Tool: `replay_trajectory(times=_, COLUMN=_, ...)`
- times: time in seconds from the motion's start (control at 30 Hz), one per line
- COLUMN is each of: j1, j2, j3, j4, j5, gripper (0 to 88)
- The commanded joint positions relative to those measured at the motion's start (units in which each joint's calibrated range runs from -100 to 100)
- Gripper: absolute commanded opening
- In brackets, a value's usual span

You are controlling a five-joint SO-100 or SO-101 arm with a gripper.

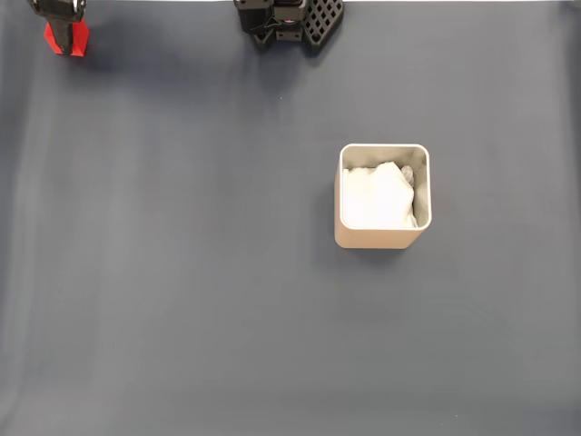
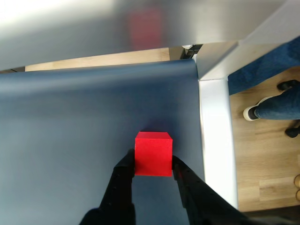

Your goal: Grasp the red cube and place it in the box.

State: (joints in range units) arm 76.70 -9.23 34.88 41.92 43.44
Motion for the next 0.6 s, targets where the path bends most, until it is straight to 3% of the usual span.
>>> replay_trajectory(times=0.0, j1=-0.34, j2=-0.51, j3=-0.79, j4=0.55, j5=0.78, gripper=0.1)
replay_trajectory(times=0.57, j1=-3.04, j2=-3.54, j3=-4.53, j4=9.09, j5=4.00, gripper=0.1)
